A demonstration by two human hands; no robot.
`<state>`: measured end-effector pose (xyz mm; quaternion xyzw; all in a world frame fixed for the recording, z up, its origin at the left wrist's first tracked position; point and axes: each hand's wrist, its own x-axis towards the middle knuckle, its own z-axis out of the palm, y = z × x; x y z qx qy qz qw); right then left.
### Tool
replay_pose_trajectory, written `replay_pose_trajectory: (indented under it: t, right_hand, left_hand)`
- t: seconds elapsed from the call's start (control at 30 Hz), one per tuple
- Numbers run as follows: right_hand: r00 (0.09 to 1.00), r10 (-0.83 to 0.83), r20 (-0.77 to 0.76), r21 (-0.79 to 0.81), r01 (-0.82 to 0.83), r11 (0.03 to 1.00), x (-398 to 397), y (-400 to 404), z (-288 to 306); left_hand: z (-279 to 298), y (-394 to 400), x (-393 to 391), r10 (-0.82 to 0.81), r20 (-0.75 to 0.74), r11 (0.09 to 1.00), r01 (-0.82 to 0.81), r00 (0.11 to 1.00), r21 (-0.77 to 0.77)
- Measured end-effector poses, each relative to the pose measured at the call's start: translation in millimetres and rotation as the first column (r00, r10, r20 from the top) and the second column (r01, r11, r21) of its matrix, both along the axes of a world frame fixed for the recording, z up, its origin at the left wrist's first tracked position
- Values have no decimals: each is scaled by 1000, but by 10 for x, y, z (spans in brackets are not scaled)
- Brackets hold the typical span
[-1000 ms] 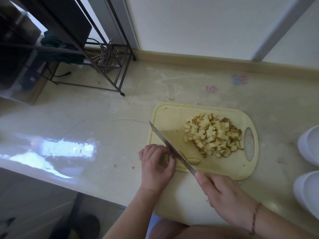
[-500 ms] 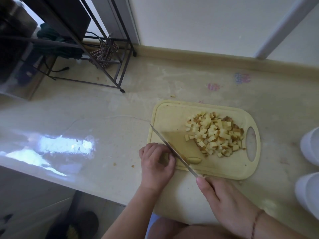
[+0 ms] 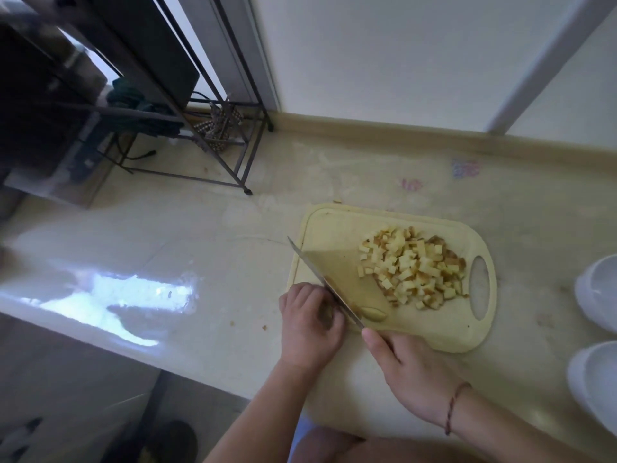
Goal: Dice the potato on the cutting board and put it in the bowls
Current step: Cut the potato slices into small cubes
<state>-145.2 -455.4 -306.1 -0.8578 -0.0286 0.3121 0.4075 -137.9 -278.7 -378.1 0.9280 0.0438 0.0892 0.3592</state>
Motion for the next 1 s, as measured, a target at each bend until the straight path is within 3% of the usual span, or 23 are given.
replay_pose_trajectory:
  t: [0.1, 0.17, 0.27, 0.33, 0.4, 0.43, 0.5, 0.57, 0.63, 0.7, 0.77, 1.0]
  right_hand:
    - [1000, -2, 31, -1, 2, 1000, -14, -30, 46]
    - [998, 21, 59, -19, -20, 1000, -4, -75, 91]
    - [992, 75, 101, -67, -69, 995, -5, -152, 176]
    - [988, 115, 103, -107, -104, 989, -29, -203, 202]
    - [976, 163, 146, -160, -140, 977, -70, -259, 160]
    - [963, 201, 181, -202, -164, 966, -87, -282, 136]
    - [935, 288, 204, -284, -225, 932, -102, -312, 131]
    - [905, 380, 191, -364, -295, 884, -96, -330, 178]
    - [867, 475, 148, -436, -374, 818, -82, -341, 240]
    - [833, 534, 148, -484, -409, 773, -96, -357, 320]
    - [801, 578, 157, -502, -439, 745, -117, -390, 338]
    - [826, 533, 185, -460, -406, 789, -207, -502, 296]
  left_hand:
    - [59, -11, 6, -18, -49, 1000, 18, 999, 1]
    - [111, 10, -25, -2, -51, 995, -3, 999, -103]
    - [211, 126, -150, 189, -50, 943, -195, 981, -271]
    - [301, 210, -220, 358, -22, 887, -348, 933, -305]
    - [445, 265, -227, 423, 88, 880, -385, 902, -276]
    - [532, 294, -214, 368, 192, 919, -325, 910, -223]
    - [724, 336, -134, 93, 352, 995, -75, 931, -63]
    - [945, 333, 14, -250, 223, 968, 242, 942, 59]
    - [1060, 298, 185, -468, -124, 860, 483, 875, 163]
    - [1064, 262, 297, -533, -370, 741, 631, 761, 230]
    - [1057, 231, 363, -552, -476, 695, 693, 685, 191]
    - [1079, 45, 374, -570, -609, 615, 778, 551, 128]
